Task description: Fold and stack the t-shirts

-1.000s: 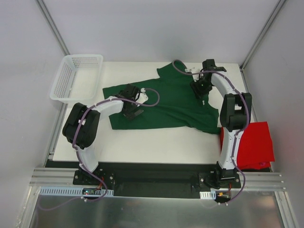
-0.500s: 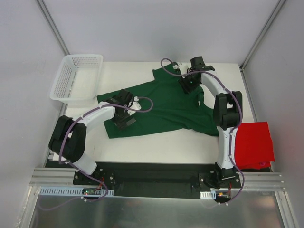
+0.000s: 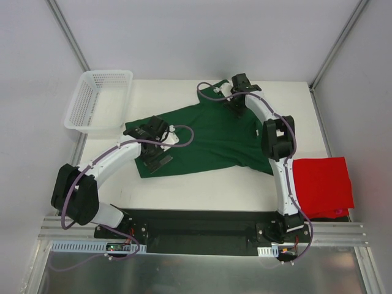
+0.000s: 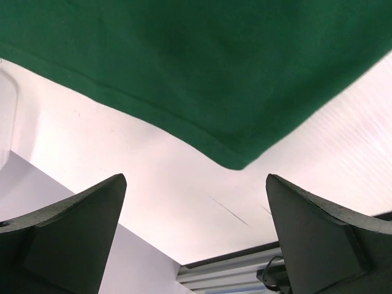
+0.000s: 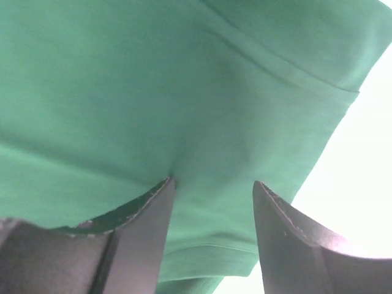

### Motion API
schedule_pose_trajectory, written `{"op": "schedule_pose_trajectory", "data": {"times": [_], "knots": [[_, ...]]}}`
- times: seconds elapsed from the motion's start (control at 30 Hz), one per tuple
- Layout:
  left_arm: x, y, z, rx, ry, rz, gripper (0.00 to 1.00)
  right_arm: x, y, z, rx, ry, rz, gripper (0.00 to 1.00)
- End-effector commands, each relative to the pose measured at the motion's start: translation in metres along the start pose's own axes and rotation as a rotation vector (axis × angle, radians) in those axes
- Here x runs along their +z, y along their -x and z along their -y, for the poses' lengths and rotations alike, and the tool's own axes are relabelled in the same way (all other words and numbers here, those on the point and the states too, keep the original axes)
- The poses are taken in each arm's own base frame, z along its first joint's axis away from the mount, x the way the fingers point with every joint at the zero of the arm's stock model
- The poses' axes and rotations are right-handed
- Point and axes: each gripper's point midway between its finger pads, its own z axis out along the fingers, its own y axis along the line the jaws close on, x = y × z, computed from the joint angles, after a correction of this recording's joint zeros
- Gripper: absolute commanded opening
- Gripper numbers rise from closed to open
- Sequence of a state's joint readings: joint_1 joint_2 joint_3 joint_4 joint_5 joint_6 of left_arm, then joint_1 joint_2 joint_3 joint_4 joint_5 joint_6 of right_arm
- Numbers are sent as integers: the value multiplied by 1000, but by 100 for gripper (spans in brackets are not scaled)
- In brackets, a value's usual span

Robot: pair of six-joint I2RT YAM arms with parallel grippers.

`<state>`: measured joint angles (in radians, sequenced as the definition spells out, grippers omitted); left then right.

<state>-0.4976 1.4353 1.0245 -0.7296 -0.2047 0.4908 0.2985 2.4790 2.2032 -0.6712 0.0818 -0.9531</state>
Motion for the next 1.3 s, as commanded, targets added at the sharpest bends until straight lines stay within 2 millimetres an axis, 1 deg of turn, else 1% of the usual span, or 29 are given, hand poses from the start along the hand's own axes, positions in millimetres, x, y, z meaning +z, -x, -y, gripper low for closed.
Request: {"op": "schedule_pose_trajectory", "data": {"times": [0.0, 0.07, 0.1, 0.23, 0.27, 0.3, 0.43, 0.5, 0.53, 0.6, 0.63, 0.67, 0.7, 0.73, 0.77, 0.8, 0.83, 0.87, 0.9, 0.93, 0.97, 1.0, 1.03, 1.07, 1.1, 1.13, 1.2, 1.23, 1.27], "knots": [[-31, 1, 6, -42, -30, 60, 99, 22, -42, 34, -109, -189, -186, 57], [-36, -2, 7, -46, -24, 70, 99, 25, -49, 47, -124, -243, -219, 57], [-36, -5, 7, -46, -21, 69, 99, 24, -47, 54, -132, -265, -219, 57], [-36, -16, 10, -30, -12, 60, 99, 28, -57, 77, -171, -358, -277, 57], [-37, -18, 10, -33, -6, 65, 99, 28, -55, 87, -197, -392, -278, 57], [-36, -20, 11, -32, -8, 63, 99, 33, -59, 90, -212, -403, -294, 59], [-36, -25, 17, -37, -21, 71, 99, 29, -62, 117, -265, -517, -346, 59], [-36, -27, 17, -39, -14, 71, 99, 18, -57, 124, -189, -546, -297, 59], [-36, -30, 17, -39, -13, 67, 100, -6, -50, 128, -155, -556, -261, 59], [-35, -31, 17, -35, -11, 63, 99, -32, -36, 123, -62, -546, -168, 59], [-34, -32, 18, -31, -13, 59, 99, -68, -20, 119, -39, -544, -115, 60], [-33, -32, 18, -31, -14, 57, 99, -81, -17, 106, -27, -510, -92, 60], [-33, -32, 19, -30, -19, 57, 99, -91, -4, 88, -21, -439, -27, 60], [-32, -32, 20, -29, -24, 53, 99, -102, 3, 57, 12, -347, -4, 60], [-31, -31, 20, -35, -28, 52, 99, -133, 14, 42, 22, -303, 59, 61], [-31, -30, 21, -35, -29, 54, 99, -140, 28, 13, 14, -182, 129, 61], [-31, -28, 21, -40, -37, 63, 99, -150, 34, -19, -13, -96, 136, 61], [-33, -26, 21, -52, -37, 69, 99, -154, 35, -39, -1, -34, 146, 61], [-33, -25, 21, -60, -38, 74, 99, -159, 41, -65, -18, 72, 179, 62], [-37, -22, 16, -84, -31, 95, 99, -160, 41, -90, -32, 153, 167, 62], [-39, -20, 13, -114, -24, 109, 99, -159, 41, -103, -21, 206, 158, 62], [-42, -18, 8, -137, -15, 121, 99, -154, 48, -123, -23, 312, 173, 62], [-47, -17, -4, -187, 8, 138, 99, -152, 41, -137, -14, 376, 140, 62], [-51, -17, -11, -232, 25, 149, 99, -149, 43, -146, -4, 421, 132, 63], [-54, -17, -20, -271, 41, 162, 99, -143, 50, -158, -3, 487, 140, 63], [-61, -20, -38, -339, 77, 183, 99, -141, 46, -170, -2, 542, 109, 63], [-74, -22, -61, -437, 120, 221, 99, -141, 52, -186, -8, 633, 115, 64], [-78, -26, -68, -477, 131, 234, 99, -133, 52, -195, -18, 662, 88, 64], [-82, -39, -84, -559, 163, 231, 99, -130, 52, -200, -31, 675, 77, 65]]}}
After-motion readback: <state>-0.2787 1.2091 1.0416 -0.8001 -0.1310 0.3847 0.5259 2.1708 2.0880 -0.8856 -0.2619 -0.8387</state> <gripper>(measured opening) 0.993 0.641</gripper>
